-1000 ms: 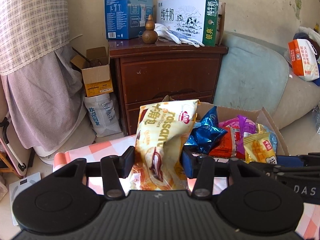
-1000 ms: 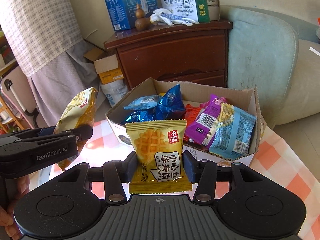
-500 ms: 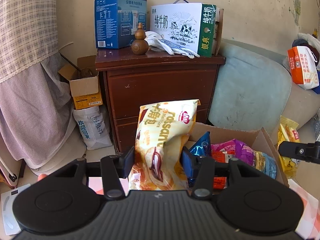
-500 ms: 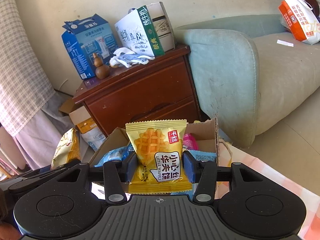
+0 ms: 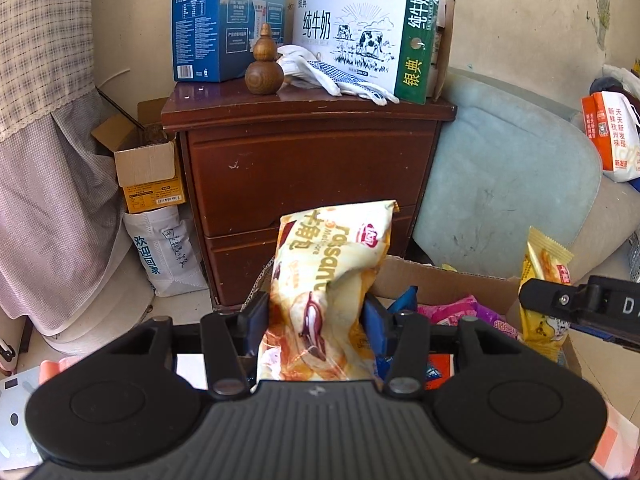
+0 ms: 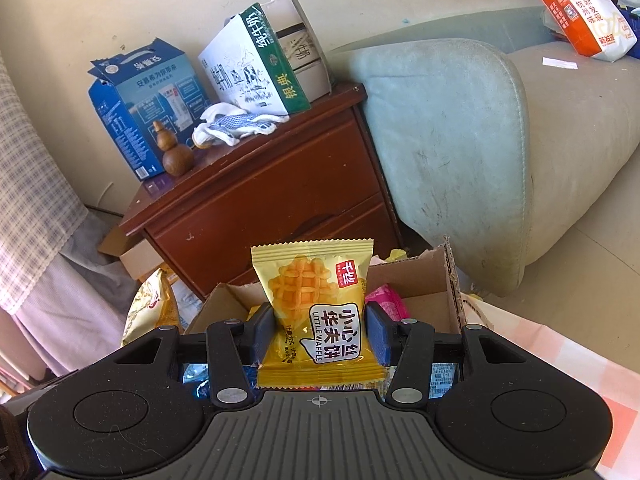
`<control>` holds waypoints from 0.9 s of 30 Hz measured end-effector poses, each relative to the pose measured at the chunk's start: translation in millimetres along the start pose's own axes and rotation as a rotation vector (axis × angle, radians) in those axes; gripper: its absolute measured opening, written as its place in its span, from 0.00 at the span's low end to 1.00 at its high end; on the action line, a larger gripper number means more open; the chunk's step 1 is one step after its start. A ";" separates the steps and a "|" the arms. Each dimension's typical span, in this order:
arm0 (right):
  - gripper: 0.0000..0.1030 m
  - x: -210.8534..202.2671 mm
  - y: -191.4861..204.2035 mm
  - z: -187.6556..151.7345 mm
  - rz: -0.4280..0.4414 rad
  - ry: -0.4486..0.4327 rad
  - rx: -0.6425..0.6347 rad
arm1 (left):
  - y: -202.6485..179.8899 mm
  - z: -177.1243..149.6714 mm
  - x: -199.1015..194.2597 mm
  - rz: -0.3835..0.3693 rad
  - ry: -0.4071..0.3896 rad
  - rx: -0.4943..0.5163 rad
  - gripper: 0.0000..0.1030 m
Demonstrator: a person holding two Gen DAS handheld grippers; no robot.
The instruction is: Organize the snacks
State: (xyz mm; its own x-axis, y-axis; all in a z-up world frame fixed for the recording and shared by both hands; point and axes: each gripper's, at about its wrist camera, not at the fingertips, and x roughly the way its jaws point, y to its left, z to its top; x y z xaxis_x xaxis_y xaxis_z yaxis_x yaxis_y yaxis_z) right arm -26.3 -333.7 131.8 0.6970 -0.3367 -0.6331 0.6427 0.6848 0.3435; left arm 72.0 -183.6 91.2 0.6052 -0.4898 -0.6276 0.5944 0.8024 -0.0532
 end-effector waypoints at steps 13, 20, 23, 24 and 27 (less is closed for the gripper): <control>0.71 6.6 5.9 -3.4 -0.096 0.045 -0.058 | -13.0 -0.8 -3.9 0.053 0.008 0.060 0.82; 0.81 -9.2 13.4 -5.7 -0.130 0.049 -0.102 | -14.9 -7.5 -15.7 0.081 0.044 0.079 0.85; 0.82 -15.0 17.0 -7.8 -0.140 0.056 -0.126 | -13.7 -10.8 -20.5 0.090 0.067 0.077 0.85; 0.82 -16.5 18.5 -8.7 -0.148 0.058 -0.137 | -13.3 -12.2 -22.3 0.089 0.072 0.076 0.86; 0.84 -21.0 20.3 -11.9 -0.169 0.062 -0.161 | -12.6 -14.8 -27.3 0.090 0.092 0.077 0.87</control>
State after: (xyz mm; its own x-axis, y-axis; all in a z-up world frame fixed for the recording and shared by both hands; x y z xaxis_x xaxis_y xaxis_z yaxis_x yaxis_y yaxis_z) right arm -31.6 -305.0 143.8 0.5597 -0.4182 -0.7154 0.6859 0.7183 0.1168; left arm 40.1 -175.3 97.5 0.6087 -0.3814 -0.6958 0.5813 0.8112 0.0639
